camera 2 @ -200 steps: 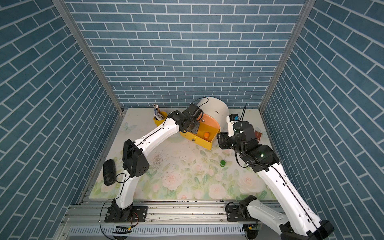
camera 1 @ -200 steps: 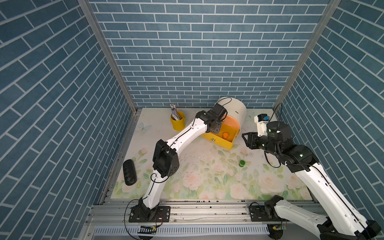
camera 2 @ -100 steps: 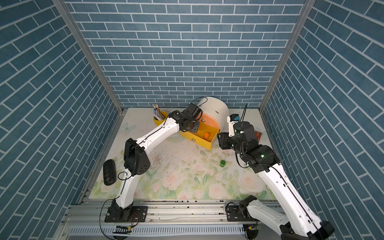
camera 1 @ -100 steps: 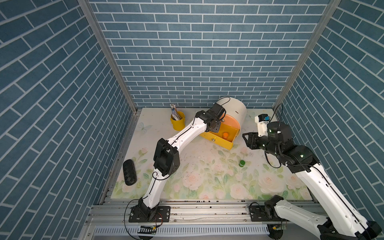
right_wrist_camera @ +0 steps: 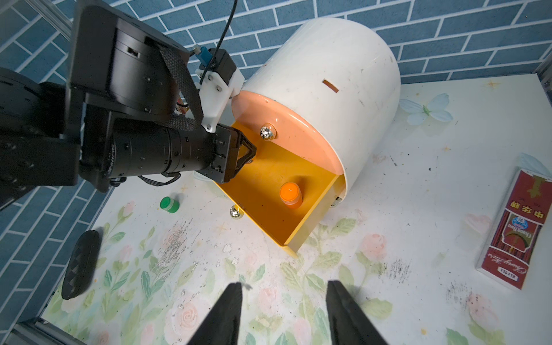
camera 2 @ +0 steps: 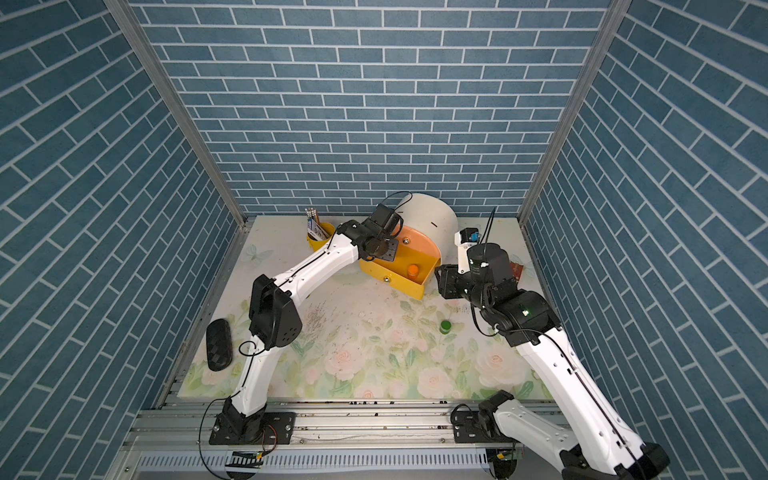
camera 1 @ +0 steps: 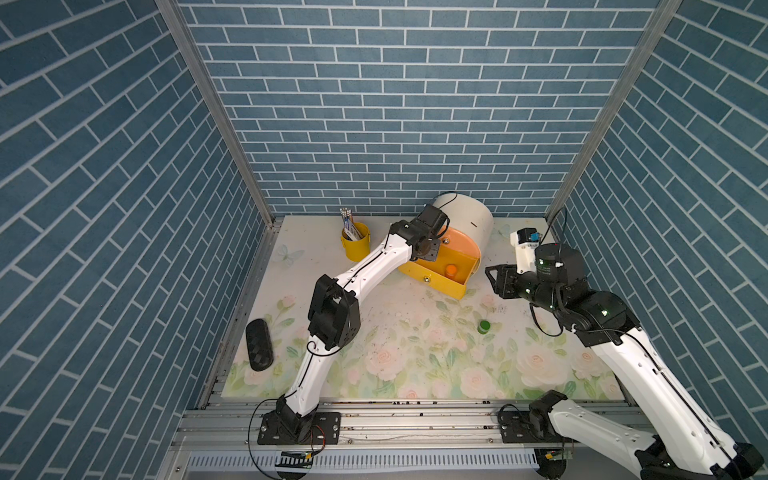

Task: Put the paint cans in the drawer according to color
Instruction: Place the paint can in the drawer, then close the drawer in the storage box.

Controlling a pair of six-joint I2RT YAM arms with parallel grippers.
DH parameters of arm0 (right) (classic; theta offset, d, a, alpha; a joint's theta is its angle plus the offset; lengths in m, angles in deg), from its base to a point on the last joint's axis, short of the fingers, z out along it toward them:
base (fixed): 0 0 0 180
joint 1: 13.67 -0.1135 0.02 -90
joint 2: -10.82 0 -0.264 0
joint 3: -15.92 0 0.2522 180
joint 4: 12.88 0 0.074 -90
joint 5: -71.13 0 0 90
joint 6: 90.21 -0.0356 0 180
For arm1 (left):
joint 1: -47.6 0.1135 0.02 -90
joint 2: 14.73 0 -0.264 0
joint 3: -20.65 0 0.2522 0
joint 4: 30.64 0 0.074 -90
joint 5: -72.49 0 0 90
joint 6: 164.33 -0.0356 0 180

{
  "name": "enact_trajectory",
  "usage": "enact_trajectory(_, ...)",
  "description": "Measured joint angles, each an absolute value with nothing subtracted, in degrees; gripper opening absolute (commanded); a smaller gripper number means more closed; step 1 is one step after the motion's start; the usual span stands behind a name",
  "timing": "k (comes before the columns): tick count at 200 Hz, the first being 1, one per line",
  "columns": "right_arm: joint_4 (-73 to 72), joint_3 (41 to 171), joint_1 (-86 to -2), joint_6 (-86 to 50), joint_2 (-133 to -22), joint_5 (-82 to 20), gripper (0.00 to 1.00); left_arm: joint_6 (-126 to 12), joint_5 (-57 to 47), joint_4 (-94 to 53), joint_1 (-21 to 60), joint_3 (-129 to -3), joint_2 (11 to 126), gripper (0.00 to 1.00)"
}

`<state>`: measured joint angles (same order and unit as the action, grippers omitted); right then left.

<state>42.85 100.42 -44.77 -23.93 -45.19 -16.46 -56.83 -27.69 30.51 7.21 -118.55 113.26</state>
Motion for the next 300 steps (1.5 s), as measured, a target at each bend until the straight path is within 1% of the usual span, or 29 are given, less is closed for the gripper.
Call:
enact_trajectory(8, 42.9, 100.4, -44.8, -23.9, -45.2, -16.5, 0.51, -56.8, -27.7, 30.5, 7.2, -118.6, 113.3, 0.44)
enact_trajectory(28, 42.9, 100.4, -44.7, -23.9, -45.2, -16.5, 0.51, -56.8, -27.5, 30.3, 7.2, -118.6, 113.3, 0.46)
enact_trajectory(53, 42.9, 100.4, -44.6, -23.9, -45.2, -16.5, 0.51, -56.8, -27.3, 30.3, 7.2, -118.6, 113.2, 0.54)
enact_trajectory(97, 42.8, 100.4, -44.5, -23.9, -45.2, -16.5, 0.51, -56.6, -26.7, 30.6, 7.2, -118.5, 112.8, 0.54)
enact_trajectory(117, 42.7, 100.4, -44.4, -23.8, -45.4, -16.5, 0.51, -56.5, -26.4, 30.2, 7.2, -115.8, 110.1, 0.55)
enact_trajectory(135, 41.8, 100.6, -43.9, -23.3, -46.3, -16.5, 0.51, -56.1, -26.1, 28.2, 7.2, -109.6, 104.2, 0.57)
enact_trajectory(156, 40.0, 101.6, -42.7, -22.4, -48.7, -16.8, 0.51, -55.6, -25.7, 23.7, 7.2, -100.4, 94.9, 0.6)
enact_trajectory(186, 36.1, 104.2, -40.3, -21.1, -53.8, -18.3, 0.51, -55.0, -25.0, 13.7, 7.1, -85.5, 80.6, 0.63)
enact_trajectory(213, 32.5, 107.2, -37.9, -19.7, -58.5, -20.4, 0.51, -54.7, -24.4, 4.0, 6.9, -72.2, 70.3, 0.65)
enact_trajectory(258, 27.5, 113.1, -33.8, -18.3, -66.1, -25.2, 0.52, -54.4, -23.3, -9.4, 6.3, -55.5, 60.4, 0.67)
enact_trajectory(300, 24.6, 121.2, -31.0, -17.2, -73.8, -28.9, 0.54, -54.6, -22.8, -19.8, 4.1, -44.9, 54.0, 0.73)
